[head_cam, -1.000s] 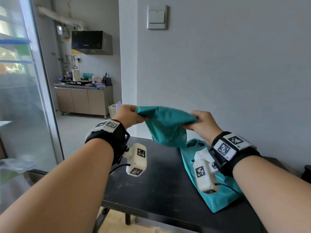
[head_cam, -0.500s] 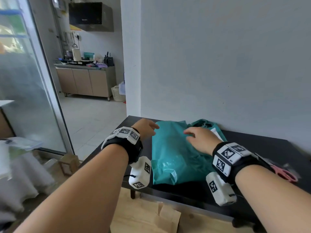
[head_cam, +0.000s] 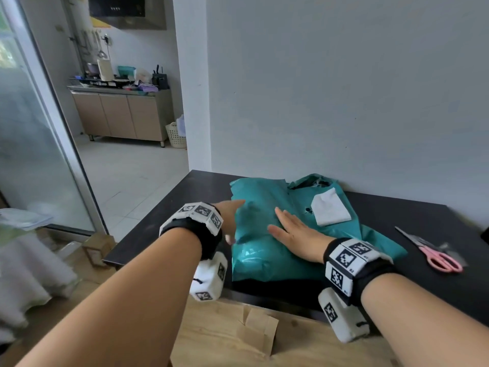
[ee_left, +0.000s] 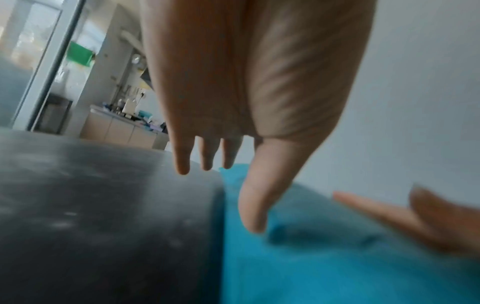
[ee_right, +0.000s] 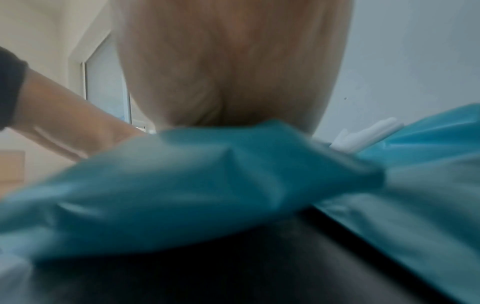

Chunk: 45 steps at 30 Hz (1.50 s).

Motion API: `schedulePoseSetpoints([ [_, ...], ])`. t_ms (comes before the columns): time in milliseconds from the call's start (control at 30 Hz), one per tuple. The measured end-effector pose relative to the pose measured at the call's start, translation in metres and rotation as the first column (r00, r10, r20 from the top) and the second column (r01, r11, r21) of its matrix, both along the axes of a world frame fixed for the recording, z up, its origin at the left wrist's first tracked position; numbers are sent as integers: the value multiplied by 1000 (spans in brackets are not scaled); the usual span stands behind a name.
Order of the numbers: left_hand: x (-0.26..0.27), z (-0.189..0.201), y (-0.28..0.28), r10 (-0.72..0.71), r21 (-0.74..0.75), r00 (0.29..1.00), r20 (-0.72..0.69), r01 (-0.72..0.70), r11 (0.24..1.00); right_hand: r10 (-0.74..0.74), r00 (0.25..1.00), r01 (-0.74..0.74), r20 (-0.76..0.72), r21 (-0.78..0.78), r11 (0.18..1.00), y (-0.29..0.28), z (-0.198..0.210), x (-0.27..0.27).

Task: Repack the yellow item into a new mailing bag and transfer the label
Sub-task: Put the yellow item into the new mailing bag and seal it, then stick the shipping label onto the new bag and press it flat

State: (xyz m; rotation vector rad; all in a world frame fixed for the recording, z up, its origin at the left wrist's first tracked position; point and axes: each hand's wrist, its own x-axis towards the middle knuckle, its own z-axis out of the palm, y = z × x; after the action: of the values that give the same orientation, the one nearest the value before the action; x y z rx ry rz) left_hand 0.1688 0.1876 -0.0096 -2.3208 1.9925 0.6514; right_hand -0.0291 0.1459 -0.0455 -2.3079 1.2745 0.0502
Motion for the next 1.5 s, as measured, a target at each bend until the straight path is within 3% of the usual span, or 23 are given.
schedulePoseSetpoints([
  [133,-29,25,-9,-22,-126,997,-79,11,992,13,999,-15,35,70,997,6,12,-7],
  [267,-59,29,-17,-142,-131,988,-67,133,983,-160,966,183,204,-101,978,-7,40,-39],
  [367,-69,33,-22,-177,-117,980,-88,167,979,-206,972,229,112,-271,935,-25,53,-69],
  [500,-74,38,-27,-197,-128,973,-122,181,975,-239,964,195,-117,-302,933,-44,51,-82],
  [633,-77,43,-33,-197,-127,969,-150,179,976,-235,952,155,-194,-354,922,-59,44,-78],
  [1300,-84,28,-53,-186,-124,960,-209,163,979,-245,954,161,-170,-399,903,-71,30,-83],
  [1500,-82,14,-53,-184,-94,953,-240,166,982,-225,964,173,-143,-308,935,-68,19,-88],
])
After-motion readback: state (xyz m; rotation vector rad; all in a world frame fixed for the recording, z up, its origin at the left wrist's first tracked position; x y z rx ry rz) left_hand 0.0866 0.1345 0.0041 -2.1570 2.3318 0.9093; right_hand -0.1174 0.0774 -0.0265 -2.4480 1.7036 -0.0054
